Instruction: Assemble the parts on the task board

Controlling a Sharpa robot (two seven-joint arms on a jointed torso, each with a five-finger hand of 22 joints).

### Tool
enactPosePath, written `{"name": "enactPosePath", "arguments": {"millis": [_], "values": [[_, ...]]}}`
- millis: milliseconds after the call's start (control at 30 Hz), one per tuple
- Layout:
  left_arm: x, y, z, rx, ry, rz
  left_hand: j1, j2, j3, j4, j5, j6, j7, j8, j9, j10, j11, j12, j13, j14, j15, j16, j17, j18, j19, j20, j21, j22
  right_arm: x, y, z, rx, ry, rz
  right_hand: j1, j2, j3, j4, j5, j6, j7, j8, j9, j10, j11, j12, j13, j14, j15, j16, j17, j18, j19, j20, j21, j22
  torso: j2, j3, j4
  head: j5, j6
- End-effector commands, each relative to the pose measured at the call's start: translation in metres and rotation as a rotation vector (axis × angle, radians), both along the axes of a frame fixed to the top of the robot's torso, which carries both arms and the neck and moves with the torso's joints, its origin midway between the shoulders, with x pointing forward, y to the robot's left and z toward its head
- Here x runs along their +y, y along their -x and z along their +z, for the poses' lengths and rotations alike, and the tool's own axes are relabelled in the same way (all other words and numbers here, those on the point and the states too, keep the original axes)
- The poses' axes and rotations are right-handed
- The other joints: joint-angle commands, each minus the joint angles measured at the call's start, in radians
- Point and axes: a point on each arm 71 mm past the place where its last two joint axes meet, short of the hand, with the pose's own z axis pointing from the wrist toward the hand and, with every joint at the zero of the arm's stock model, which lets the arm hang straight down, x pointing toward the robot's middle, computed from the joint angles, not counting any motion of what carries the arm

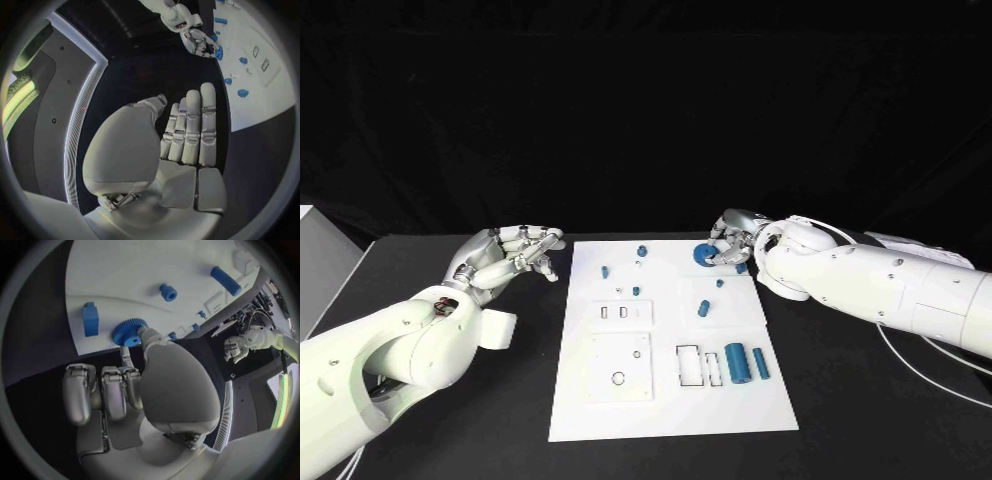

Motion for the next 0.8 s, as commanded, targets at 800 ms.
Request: {"name": "enactPosePath", "arguments": {"millis": [800], "values": [[-0.001,0.002,-0.003,0.004,0.003,-0.021,0.006,-0.006,0.009,-0.003,-0.002,-0.005,0.0,-0.006,0.002,-0.006,0.002,-0.006,0.001,-0.01,0.0,0.006,0.002,0.004,-0.01,0.0,0.012,0.005,0.059,0.03,0.024,-0.333,0.052,0.167,0.002,-0.008,0.159,-0.012,0.084,0.087,-0.028,0.036,0.007,0.104,-0.029,0.005,0.263,0.104,-0.02,0.007,0.261,-0.017,0.067,-0.018,0.02,0.162,0.0,0.0014,-0.001,0.005,0.007]]}}
